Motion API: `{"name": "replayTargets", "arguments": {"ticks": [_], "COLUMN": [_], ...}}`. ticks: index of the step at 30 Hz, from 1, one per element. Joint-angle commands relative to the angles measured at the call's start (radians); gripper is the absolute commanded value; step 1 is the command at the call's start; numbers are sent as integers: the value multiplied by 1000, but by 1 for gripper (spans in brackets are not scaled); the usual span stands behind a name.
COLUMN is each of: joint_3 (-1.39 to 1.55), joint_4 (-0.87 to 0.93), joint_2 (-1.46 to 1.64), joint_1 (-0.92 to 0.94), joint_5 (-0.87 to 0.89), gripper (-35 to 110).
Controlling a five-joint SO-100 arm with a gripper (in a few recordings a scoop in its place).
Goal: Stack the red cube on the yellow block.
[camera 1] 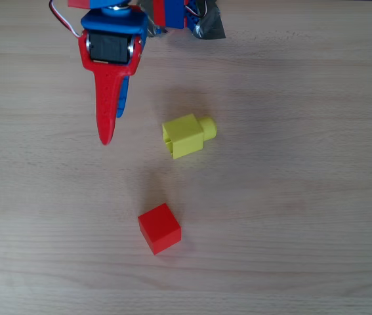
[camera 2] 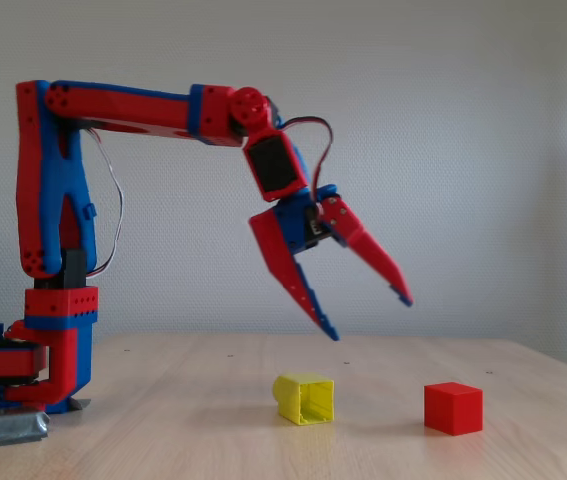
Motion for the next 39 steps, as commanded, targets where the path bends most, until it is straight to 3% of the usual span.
{"name": "replayTargets", "arguments": {"ticks": [1, 24, 39], "joint_3": [-127, -669, -1150], "joint_4": [38, 219, 451], "joint_2": [-5, -565, -790], "joint_1": [-18, -57, -178], "joint_5": [15, -3, 37], "gripper": [30, 28, 28]}}
